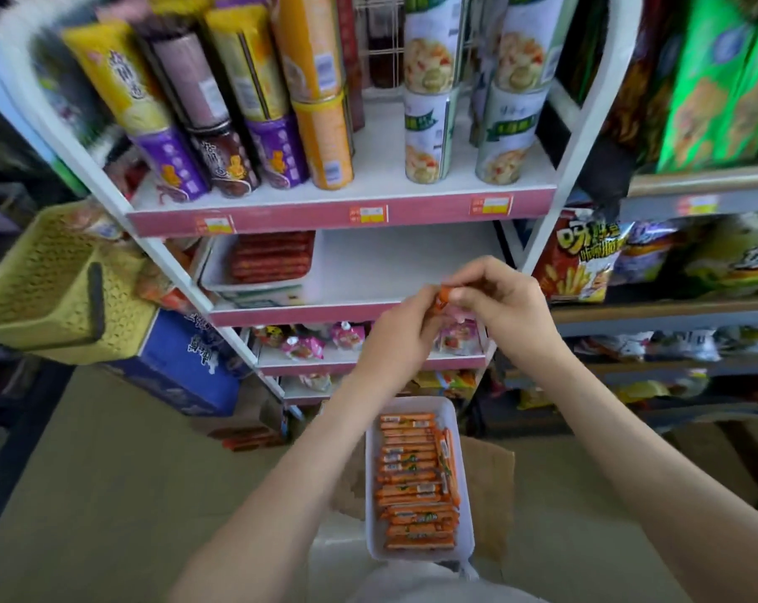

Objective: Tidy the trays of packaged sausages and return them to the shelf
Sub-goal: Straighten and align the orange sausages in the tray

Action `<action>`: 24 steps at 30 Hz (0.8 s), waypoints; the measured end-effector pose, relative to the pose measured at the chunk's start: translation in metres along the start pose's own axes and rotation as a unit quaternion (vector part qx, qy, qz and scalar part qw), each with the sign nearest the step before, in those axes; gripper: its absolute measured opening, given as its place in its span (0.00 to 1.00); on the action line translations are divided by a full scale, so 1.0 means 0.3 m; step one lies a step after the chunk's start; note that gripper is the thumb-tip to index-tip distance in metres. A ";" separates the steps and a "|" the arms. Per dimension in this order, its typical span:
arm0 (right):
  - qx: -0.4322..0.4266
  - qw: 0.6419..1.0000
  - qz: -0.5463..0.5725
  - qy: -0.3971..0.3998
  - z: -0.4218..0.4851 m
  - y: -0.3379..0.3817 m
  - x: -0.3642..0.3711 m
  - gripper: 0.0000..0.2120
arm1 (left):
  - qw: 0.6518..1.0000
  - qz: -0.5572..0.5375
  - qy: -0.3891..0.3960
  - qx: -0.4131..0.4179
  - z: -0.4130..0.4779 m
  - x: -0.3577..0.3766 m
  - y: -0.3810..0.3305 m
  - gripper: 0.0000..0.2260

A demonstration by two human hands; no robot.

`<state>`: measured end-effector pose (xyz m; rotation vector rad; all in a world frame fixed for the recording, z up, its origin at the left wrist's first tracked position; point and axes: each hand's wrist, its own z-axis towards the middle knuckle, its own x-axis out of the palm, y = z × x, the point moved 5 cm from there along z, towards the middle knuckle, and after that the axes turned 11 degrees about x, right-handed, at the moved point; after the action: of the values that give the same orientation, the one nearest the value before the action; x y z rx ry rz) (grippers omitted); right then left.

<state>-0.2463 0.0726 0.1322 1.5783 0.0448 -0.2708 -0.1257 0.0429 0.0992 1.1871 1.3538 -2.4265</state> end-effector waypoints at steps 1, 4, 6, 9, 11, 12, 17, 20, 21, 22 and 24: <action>-0.014 1.000 0.001 0.006 -0.001 0.024 -0.003 0.08 | 1.000 -0.004 -0.014 0.005 0.008 -0.024 -0.014 0.14; -0.051 0.998 -0.013 0.027 -0.006 0.068 -0.004 0.10 | 0.999 -0.037 -0.035 0.009 0.014 -0.068 -0.043 0.14; -0.062 0.997 -0.031 0.024 -0.005 0.081 -0.008 0.10 | 0.998 -0.057 -0.029 0.008 0.009 -0.078 -0.054 0.15; -0.072 0.997 -0.035 0.014 -0.003 0.082 -0.012 0.09 | 0.997 -0.076 -0.007 0.003 -0.011 -0.066 -0.062 0.17; -0.080 0.996 -0.040 0.014 -0.004 0.075 -0.009 0.06 | 0.997 -0.076 -0.008 0.002 -0.026 -0.059 -0.068 0.17; -0.084 0.995 -0.041 0.018 -0.006 0.071 -0.006 0.03 | 0.997 -0.077 -0.011 0.000 -0.031 -0.058 -0.069 0.17; -0.123 0.989 -0.075 0.033 -0.025 0.081 0.006 0.10 | 0.995 -0.088 -0.047 0.009 -0.055 -0.054 -0.088 0.17; -0.162 0.968 -0.181 0.064 -0.038 0.059 0.017 0.23 | 0.973 -0.189 -0.124 -0.046 -0.071 -0.051 -0.075 0.23; -0.176 0.959 -0.207 0.077 -0.046 0.041 0.018 0.24 | 0.948 -0.264 -0.153 -0.085 -0.075 -0.052 -0.060 0.26; -0.192 0.950 -0.229 0.093 -0.053 0.021 0.019 0.25 | 0.909 -0.356 -0.179 -0.123 -0.078 -0.051 -0.042 0.27; -0.225 0.929 -0.265 0.127 -0.072 -0.017 0.027 0.24 | 0.818 -0.500 -0.216 -0.184 -0.079 -0.049 -0.008 0.27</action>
<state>-0.2363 0.0931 0.1255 1.1063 0.6977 -0.4397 -0.1031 0.0588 0.1038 -0.3106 2.4861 -2.4560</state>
